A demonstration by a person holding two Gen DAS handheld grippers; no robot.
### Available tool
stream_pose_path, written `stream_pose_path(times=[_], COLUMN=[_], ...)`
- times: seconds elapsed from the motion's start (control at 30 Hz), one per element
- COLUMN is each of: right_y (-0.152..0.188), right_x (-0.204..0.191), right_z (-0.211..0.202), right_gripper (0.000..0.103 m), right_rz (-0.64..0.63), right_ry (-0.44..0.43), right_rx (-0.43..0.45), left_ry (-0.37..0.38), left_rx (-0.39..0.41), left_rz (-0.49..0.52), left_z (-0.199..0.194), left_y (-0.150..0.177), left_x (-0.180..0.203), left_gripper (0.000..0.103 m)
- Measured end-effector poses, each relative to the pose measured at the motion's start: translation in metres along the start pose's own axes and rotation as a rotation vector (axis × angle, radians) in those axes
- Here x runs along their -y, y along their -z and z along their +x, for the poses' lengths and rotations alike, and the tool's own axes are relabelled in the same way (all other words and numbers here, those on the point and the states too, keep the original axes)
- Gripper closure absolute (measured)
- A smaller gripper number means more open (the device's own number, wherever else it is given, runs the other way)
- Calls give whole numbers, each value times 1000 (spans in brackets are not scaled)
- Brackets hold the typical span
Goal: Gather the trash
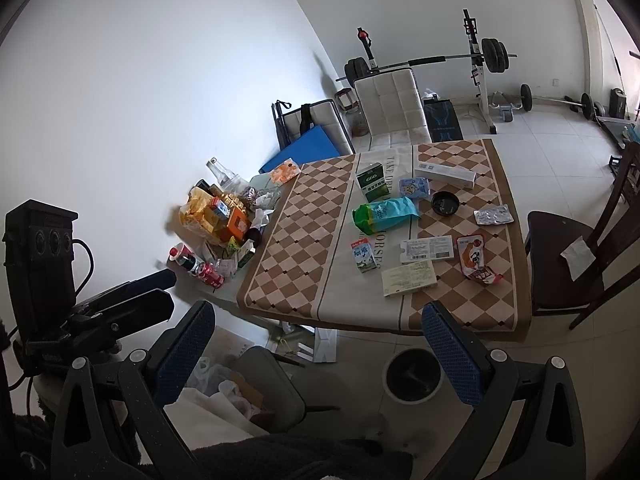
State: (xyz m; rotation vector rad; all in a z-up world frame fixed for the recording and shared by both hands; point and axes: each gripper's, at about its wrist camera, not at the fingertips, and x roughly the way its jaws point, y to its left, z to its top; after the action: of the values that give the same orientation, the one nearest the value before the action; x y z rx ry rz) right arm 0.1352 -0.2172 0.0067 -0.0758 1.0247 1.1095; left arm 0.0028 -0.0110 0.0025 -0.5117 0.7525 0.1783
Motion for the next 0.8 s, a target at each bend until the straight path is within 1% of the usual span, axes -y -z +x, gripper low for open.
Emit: stream_pose_path(times=[0.13, 0.5, 0.8], right_y=[-5, -4, -5], right_x=[2, 2, -2], right_z=[-3, -2, -1], right_gripper=[0, 0, 0], right_rz=[-1, -1, -3], right_ry=[-5, -5, -8], right_rx=[-3, -3, -8], left_ry=[-5, -2, -1], left_rx=[-1, -3, -3], left_rz=[4, 4, -2], left_z=[2, 7, 4], left_y=[2, 8, 5], left_x=[4, 11, 6], left_gripper=[0, 0, 0])
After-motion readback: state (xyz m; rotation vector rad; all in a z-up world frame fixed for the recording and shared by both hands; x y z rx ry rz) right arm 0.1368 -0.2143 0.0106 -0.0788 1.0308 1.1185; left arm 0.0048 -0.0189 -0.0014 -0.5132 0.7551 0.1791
